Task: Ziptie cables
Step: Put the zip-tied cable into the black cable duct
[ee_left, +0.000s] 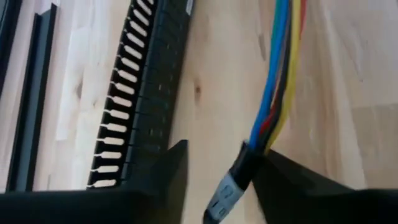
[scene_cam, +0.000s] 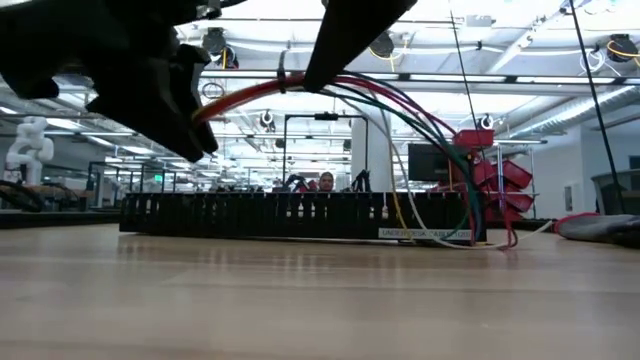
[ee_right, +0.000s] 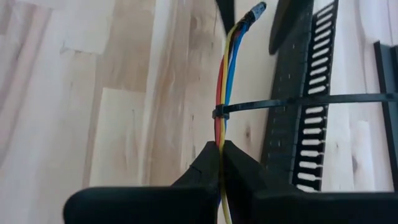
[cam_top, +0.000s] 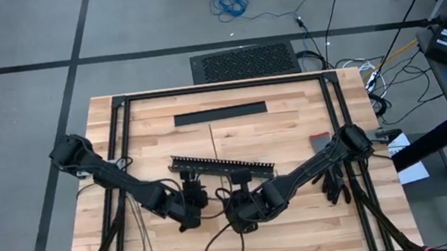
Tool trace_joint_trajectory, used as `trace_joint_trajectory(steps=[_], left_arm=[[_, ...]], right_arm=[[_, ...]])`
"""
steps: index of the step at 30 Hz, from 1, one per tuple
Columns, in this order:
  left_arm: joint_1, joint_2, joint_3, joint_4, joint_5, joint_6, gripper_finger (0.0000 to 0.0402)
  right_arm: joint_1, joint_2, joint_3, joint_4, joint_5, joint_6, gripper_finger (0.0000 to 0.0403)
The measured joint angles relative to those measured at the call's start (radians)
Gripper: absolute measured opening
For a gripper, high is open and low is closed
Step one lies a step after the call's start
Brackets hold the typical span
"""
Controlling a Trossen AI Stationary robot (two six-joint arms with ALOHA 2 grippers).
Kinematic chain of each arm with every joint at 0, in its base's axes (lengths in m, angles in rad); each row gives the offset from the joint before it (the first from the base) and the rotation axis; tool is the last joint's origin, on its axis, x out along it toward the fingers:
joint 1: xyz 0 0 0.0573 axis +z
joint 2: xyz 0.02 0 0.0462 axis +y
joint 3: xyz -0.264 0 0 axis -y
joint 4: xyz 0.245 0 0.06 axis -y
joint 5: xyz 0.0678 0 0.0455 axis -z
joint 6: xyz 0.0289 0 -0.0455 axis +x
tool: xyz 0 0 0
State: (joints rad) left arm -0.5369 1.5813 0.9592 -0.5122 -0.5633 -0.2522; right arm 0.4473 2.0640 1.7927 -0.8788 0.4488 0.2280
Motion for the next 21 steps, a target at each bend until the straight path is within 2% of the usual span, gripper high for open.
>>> trace_joint_trajectory(steps=[5, 7, 15, 21], left_arm=[[-0.002, -0.032, 0.000, 0.002, -0.003, 0.006, 0.0043], [-0.002, -0.032, 0.000, 0.004, -0.003, 0.013, 0.0015], [-0.008, -0.033, 0.001, 0.007, -0.002, 0.023, 0.0007], [-0.025, -0.033, 0.055, -0.081, -0.048, 0.019, 0.0006]], right_arm=[[0.000, -0.001, 0.000, -0.010, 0.003, 0.019, 0.0000], [0.000, -0.001, 0.000, -0.010, 0.003, 0.020, 0.0000], [0.000, -0.002, 0.000, -0.016, 0.002, 0.017, 0.0005], [0.000, -0.002, 0.000, -0.019, 0.007, 0.046, 0.0051]])
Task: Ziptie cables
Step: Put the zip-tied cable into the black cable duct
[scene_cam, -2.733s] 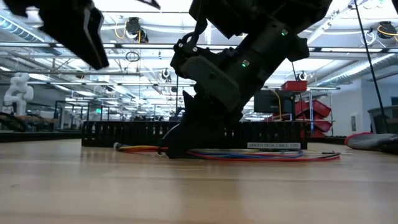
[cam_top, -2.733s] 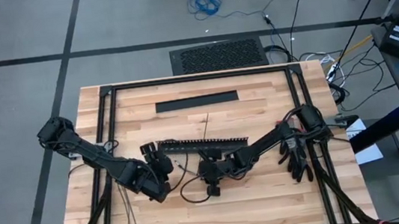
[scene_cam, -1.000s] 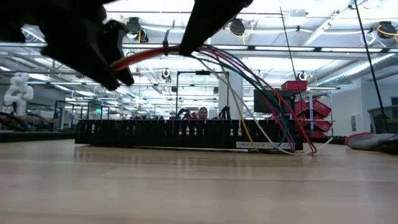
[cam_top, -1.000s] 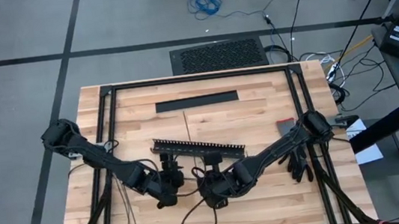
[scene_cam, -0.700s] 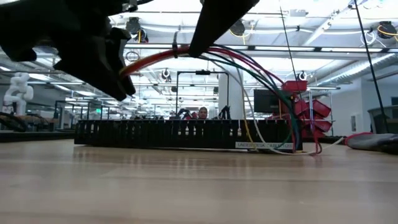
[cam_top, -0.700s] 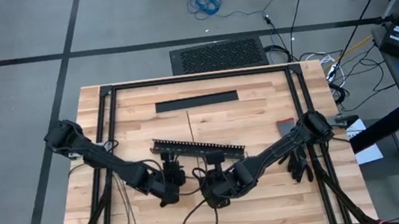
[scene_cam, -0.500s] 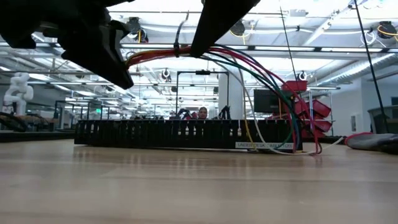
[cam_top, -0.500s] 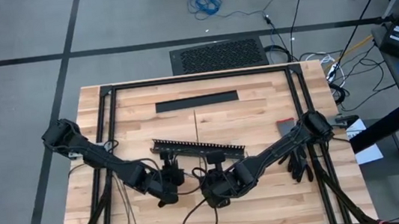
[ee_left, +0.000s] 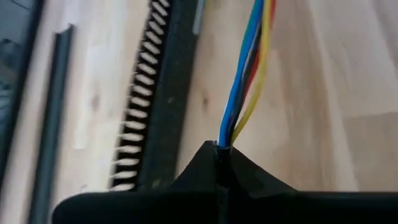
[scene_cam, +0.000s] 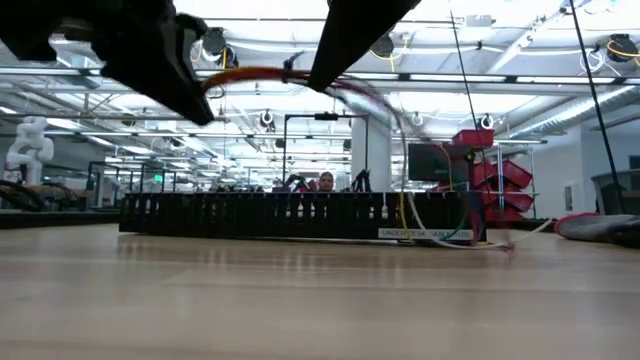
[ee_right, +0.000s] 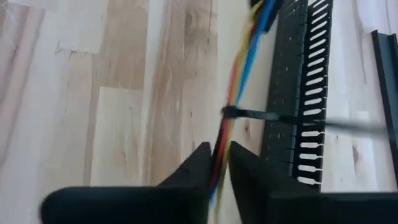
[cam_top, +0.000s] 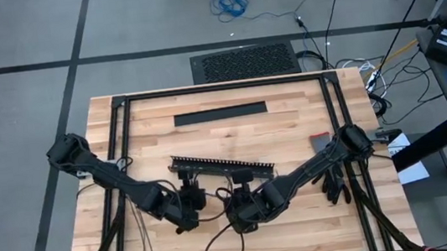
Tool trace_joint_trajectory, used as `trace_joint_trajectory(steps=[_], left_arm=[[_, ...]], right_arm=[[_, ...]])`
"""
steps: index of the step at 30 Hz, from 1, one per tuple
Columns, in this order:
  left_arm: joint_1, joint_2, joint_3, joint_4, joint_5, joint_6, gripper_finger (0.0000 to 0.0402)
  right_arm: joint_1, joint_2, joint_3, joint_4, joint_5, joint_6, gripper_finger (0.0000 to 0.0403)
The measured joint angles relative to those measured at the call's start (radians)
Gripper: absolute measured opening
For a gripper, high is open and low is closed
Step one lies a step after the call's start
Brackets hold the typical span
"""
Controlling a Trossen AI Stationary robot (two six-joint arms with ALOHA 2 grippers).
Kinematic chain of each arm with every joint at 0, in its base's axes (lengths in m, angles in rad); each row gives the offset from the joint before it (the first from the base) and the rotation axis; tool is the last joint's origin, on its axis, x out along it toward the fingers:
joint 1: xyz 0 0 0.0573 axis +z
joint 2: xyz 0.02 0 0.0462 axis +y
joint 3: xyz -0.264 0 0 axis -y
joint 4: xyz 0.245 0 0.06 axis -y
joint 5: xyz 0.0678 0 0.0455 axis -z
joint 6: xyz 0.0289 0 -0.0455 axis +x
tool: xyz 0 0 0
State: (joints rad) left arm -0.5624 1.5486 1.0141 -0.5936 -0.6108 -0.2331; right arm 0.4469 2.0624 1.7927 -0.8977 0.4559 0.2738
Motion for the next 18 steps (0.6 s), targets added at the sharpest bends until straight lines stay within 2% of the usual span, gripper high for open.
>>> trace_joint_trajectory(steps=[5, 10, 15, 18], left_arm=[[-0.030, 0.000, 0.098, -0.236, -0.115, -0.098, 0.0006], [-0.047, -0.002, 0.158, -0.310, -0.134, -0.121, 0.0006], [-0.047, -0.003, 0.211, -0.371, -0.182, -0.120, 0.0006], [-0.047, -0.011, 0.255, -0.408, -0.230, -0.118, 0.0006]], right_arm=[[0.006, 0.000, 0.000, -0.018, 0.028, 0.009, 0.0115], [0.016, -0.009, 0.001, -0.094, 0.142, 0.068, 0.0171], [0.056, -0.056, 0.001, -0.109, 0.188, 0.108, 0.0202], [0.097, -0.094, 0.001, -0.103, 0.276, 0.129, 0.0210]])
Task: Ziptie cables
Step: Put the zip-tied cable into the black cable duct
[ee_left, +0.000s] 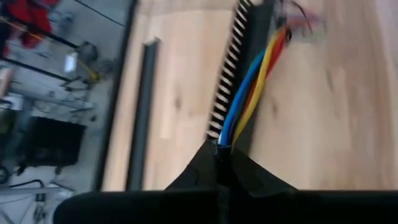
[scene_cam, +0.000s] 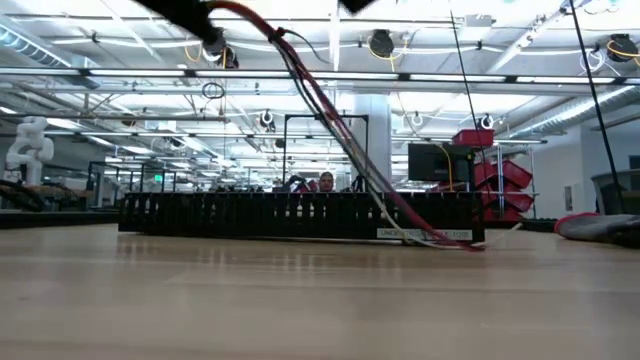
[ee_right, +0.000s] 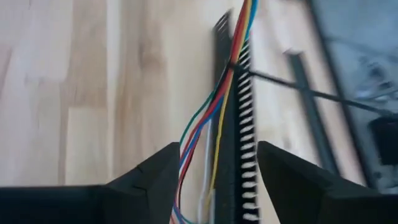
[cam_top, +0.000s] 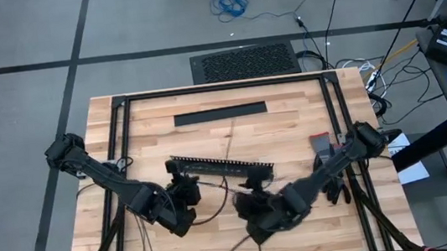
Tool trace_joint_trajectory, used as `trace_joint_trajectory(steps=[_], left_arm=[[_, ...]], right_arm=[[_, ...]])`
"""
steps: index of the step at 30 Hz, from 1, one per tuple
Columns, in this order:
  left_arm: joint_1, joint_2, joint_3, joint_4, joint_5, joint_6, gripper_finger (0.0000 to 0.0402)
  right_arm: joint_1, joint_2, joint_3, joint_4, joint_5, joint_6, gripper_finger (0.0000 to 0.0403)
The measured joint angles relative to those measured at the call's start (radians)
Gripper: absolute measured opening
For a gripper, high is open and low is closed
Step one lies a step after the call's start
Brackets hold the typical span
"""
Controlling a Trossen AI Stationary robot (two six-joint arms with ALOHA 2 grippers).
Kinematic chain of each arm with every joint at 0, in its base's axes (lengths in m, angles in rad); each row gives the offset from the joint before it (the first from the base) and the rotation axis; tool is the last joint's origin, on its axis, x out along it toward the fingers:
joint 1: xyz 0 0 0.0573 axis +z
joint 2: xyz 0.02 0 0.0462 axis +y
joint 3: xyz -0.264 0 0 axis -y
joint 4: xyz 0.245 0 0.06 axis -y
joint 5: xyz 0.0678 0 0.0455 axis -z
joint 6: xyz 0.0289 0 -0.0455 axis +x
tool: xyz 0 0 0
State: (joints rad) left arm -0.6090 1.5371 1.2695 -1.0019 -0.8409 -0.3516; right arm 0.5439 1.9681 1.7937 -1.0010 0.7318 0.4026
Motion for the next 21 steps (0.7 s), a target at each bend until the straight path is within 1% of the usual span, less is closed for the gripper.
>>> trace_joint_trajectory(steps=[2, 4, 8, 10, 12, 15, 17, 18, 21], left_arm=[[0.000, -0.001, 0.026, -0.010, -0.037, 0.021, 0.0006], [0.001, -0.001, 0.051, -0.013, -0.052, 0.047, 0.0006], [0.001, -0.003, 0.085, -0.008, -0.079, 0.107, 0.0006], [0.001, -0.003, 0.092, -0.008, -0.081, 0.127, 0.0006], [0.001, -0.003, 0.100, -0.010, -0.091, 0.148, 0.0006], [0.001, -0.003, 0.117, -0.011, -0.106, 0.178, 0.0006], [0.002, -0.003, 0.133, -0.010, -0.117, 0.197, 0.0006], [0.003, -0.003, 0.142, -0.011, -0.123, 0.209, 0.0006], [0.007, -0.003, 0.165, -0.010, -0.131, 0.246, 0.0006]], right_arm=[[0.028, -0.014, 0.001, -0.008, 0.075, 0.036, 0.0212], [0.052, -0.018, -0.006, -0.005, 0.128, 0.070, 0.0212], [0.073, -0.007, -0.075, 0.082, 0.155, 0.114, 0.0212], [0.067, 0.006, -0.130, 0.172, 0.174, 0.113, 0.0212], [0.064, 0.013, -0.191, 0.279, 0.243, 0.109, 0.0212], [0.064, 0.013, -0.286, 0.453, 0.420, 0.106, 0.0212], [0.071, 0.014, -0.346, 0.559, 0.505, 0.108, 0.0212], [0.076, 0.014, -0.374, 0.606, 0.525, 0.112, 0.0212], [0.082, 0.014, -0.442, 0.786, 0.529, 0.113, 0.0212]])
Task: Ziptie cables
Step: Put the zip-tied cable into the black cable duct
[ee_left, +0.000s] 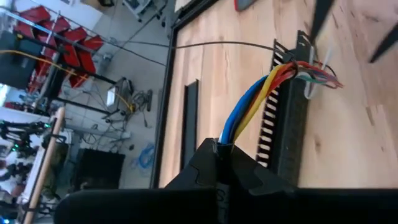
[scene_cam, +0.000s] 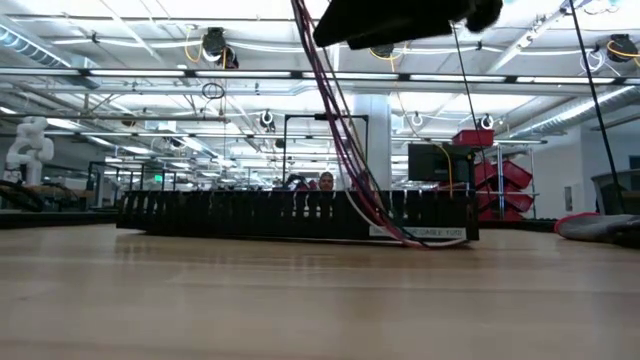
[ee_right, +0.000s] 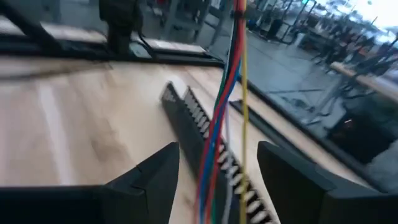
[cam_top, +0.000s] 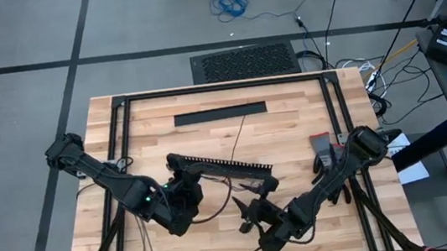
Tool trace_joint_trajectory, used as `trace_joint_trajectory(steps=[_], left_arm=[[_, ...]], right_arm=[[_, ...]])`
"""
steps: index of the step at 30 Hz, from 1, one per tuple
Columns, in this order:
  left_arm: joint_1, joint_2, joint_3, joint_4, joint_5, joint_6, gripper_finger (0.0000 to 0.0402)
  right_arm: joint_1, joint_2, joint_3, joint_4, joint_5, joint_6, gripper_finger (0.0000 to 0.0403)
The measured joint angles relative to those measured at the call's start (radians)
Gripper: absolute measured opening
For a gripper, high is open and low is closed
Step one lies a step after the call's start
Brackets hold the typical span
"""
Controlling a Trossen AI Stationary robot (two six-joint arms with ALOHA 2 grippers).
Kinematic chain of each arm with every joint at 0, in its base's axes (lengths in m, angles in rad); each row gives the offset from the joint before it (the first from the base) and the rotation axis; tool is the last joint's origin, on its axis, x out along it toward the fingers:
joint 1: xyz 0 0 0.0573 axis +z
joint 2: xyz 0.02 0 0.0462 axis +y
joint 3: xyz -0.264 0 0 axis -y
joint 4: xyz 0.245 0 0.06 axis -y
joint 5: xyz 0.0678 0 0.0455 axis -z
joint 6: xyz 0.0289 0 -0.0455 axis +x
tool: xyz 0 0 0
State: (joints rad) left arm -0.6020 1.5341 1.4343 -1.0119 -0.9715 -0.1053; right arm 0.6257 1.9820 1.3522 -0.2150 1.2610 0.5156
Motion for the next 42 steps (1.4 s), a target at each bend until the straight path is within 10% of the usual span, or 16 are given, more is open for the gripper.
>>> trace_joint_trajectory(steps=[9, 27, 42], left_arm=[[0.020, 0.000, 0.051, 0.069, -0.003, 0.147, 0.0006], [0.032, 0.000, 0.078, 0.123, 0.005, 0.226, 0.0006], [0.028, -0.072, 0.078, 0.055, 0.033, 0.134, 0.0005]], right_arm=[[0.014, 0.127, -0.055, 0.432, 0.303, -0.301, 0.0212], [-0.085, 0.149, -0.054, 0.530, 0.310, -0.352, 0.0202], [-0.082, 0.149, -0.054, 0.539, 0.309, -0.405, 0.0008]])
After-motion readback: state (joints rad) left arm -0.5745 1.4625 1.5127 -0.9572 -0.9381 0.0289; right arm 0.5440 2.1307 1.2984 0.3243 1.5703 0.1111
